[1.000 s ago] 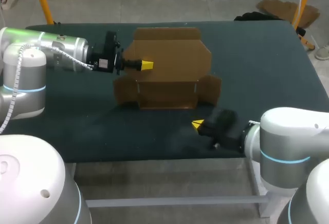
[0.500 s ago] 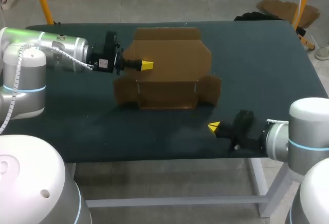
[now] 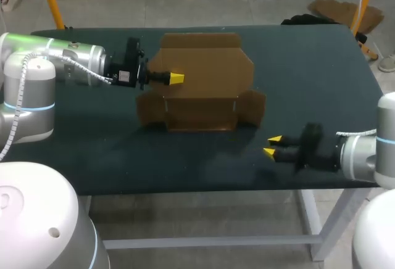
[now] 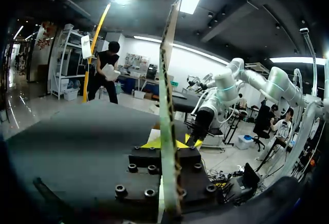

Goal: Assemble the packaging by folding the flat box into shape, placing the metal phone stand inside, and closing the box properly

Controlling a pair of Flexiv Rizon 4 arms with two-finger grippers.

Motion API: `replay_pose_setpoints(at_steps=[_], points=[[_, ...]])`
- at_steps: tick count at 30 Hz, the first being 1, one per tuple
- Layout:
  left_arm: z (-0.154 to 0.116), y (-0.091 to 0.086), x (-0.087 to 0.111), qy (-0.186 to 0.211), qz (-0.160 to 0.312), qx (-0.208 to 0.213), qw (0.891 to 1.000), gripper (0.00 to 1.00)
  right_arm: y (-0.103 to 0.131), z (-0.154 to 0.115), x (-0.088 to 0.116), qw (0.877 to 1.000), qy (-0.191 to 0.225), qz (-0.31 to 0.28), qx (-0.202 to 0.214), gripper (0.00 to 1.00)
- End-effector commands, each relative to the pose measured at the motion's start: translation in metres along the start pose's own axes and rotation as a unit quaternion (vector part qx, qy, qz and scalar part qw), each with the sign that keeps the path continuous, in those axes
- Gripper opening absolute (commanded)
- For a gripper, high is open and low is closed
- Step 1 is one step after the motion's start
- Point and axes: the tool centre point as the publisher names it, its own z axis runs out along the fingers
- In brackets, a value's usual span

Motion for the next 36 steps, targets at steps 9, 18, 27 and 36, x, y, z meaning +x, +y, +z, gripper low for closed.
replay_pose_setpoints(at_steps=[9,18,27,36], points=[[0.000,0.003,-0.001,0.000,0.000,0.000,1.000,0.00,-0.002,-0.010,-0.032,1.000,0.018,-0.006,0.001,0.48],[0.000,0.003,-0.001,0.000,0.000,0.000,1.000,0.00,-0.005,-0.002,-0.064,1.000,0.013,-0.025,-0.012,0.50],[0.000,0.003,-0.001,0.000,0.000,0.000,1.000,0.00,0.001,0.021,-0.088,0.999,0.023,-0.031,-0.011,0.49],[0.000,0.003,-0.001,0.000,0.000,0.000,1.000,0.00,0.011,0.045,-0.098,0.999,0.037,-0.033,-0.012,0.54]])
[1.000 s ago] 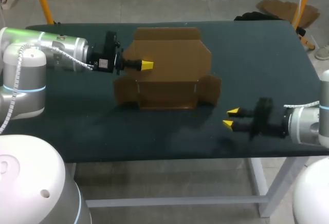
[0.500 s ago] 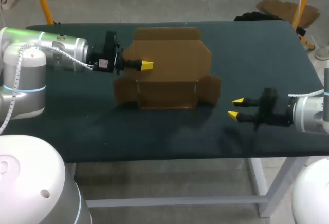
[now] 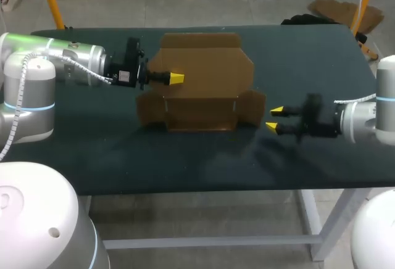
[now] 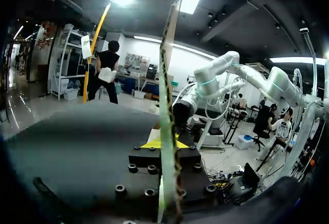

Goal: Assemble the packaging by folding the flat box into shape, placing the metal phone stand inside, and closing the box properly

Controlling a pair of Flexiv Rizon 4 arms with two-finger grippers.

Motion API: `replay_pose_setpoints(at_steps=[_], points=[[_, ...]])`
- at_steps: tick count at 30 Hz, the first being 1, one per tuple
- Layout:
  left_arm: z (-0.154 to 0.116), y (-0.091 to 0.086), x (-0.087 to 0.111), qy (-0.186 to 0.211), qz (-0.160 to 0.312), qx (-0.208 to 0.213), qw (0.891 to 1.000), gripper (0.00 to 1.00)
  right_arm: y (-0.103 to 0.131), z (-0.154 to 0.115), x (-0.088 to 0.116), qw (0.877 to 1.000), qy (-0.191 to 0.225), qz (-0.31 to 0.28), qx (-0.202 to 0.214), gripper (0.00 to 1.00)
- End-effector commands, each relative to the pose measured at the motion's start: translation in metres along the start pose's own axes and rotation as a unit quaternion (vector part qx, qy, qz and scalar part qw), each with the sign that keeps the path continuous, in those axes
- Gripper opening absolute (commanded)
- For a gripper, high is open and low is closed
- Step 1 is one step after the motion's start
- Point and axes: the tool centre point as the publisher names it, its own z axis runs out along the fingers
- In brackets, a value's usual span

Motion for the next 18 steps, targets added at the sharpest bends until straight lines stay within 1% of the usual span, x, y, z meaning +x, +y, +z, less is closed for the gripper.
replay_pose_setpoints(at_steps=[1,7,18], points=[[0.000,0.003,-0.001,0.000,0.000,0.000,1.000,0.00,0.001,0.015,-0.010,1.000,0.007,0.001,0.001,0.53],[0.000,0.003,-0.001,0.000,0.000,0.000,1.000,0.00,0.006,0.023,-0.018,1.000,0.004,0.002,-0.004,0.55],[0.000,0.003,-0.001,0.000,0.000,0.000,1.000,0.00,0.009,0.035,-0.018,1.000,0.003,0.007,-0.010,0.49]])
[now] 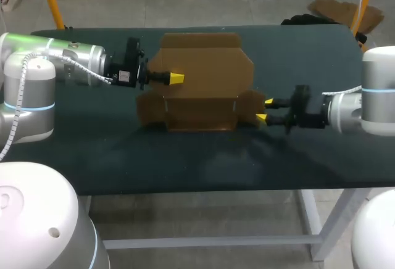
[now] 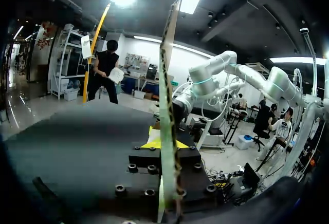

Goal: Assemble the packaging by folding the flat box into shape, placing the metal phone stand inside, and closing the box properly

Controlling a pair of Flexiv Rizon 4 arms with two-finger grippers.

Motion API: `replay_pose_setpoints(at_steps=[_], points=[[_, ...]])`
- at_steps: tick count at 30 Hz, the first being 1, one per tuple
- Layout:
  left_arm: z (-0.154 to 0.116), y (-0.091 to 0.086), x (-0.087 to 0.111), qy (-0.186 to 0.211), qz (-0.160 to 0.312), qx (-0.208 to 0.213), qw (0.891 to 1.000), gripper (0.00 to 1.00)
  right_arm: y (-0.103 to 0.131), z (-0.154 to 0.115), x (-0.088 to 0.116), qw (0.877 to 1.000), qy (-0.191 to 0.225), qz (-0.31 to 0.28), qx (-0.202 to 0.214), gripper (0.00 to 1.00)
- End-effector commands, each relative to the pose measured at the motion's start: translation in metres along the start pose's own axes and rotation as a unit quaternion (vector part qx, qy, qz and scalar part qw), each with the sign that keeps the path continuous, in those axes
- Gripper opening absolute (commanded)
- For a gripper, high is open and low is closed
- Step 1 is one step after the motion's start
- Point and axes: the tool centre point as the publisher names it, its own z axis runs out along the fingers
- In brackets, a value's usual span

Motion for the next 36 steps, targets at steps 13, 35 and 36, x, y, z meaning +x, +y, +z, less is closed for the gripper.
replay_pose_setpoints(at_steps=[13,35,36], points=[[0.000,0.003,-0.001,0.000,0.000,0.000,1.000,0.00,0.003,0.011,0.006,1.000,-0.023,0.003,-0.019,0.16],[0.000,0.003,-0.001,0.000,0.000,0.000,1.000,0.00,0.007,0.017,0.029,0.998,-0.048,0.025,-0.027,0.06],[0.000,0.003,-0.001,0.000,0.000,0.000,1.000,0.00,0.007,0.017,0.030,0.998,-0.049,0.027,-0.028,0.07]])
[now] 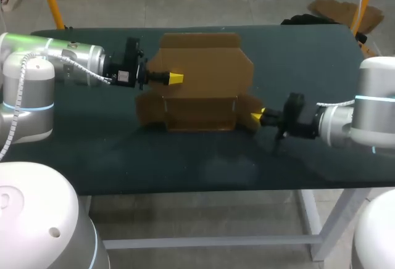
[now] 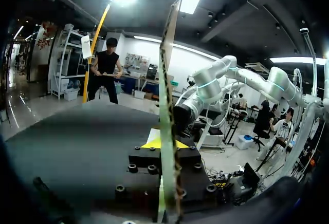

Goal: Assemble the packaging by folding the flat box into shape, placing the metal phone stand inside, and closing the box properly

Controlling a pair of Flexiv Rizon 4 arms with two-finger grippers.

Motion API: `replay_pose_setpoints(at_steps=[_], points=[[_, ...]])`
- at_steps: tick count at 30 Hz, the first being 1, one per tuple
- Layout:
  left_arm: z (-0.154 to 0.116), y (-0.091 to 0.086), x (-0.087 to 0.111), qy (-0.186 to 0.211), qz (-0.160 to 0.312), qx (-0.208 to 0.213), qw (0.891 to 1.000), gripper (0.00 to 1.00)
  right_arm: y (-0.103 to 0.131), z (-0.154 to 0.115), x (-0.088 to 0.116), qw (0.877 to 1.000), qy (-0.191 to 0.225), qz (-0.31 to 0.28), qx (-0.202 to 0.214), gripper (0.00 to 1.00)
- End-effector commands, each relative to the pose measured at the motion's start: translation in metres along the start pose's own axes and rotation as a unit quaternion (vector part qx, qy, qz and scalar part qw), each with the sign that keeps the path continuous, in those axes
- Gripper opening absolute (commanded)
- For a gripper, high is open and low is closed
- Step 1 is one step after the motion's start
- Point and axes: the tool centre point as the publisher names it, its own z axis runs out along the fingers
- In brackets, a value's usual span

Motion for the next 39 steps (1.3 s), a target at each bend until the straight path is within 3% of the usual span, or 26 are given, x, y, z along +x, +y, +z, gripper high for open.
replay_pose_setpoints(at_steps=[1,4,20,23,36,38,39], points=[[0.002,0.003,-0.001,0.001,0.000,0.000,1.000,0.00,-0.001,0.006,0.008,1.000,-0.009,0.005,-0.003,0.10],[0.002,0.003,-0.001,0.001,0.000,0.000,1.000,0.00,-0.002,0.006,0.009,1.000,-0.013,0.013,-0.004,0.23],[0.002,0.003,-0.001,0.001,0.000,0.000,1.000,0.00,0.001,0.019,0.034,0.999,-0.021,0.026,0.005,0.27],[0.002,0.003,-0.001,0.001,0.000,0.000,1.000,0.00,0.001,0.021,0.038,0.999,-0.021,0.028,0.006,0.38],[0.002,0.003,-0.001,0.001,0.000,0.000,1.000,0.00,0.005,0.032,0.053,0.999,-0.010,0.040,0.001,0.47],[0.002,0.003,-0.001,0.001,0.000,0.000,1.000,0.00,0.006,0.035,0.055,0.999,-0.007,0.042,0.000,0.50],[0.002,0.003,-0.001,0.001,0.000,0.000,1.000,0.00,0.006,0.036,0.056,0.999,-0.006,0.042,0.000,0.56]])
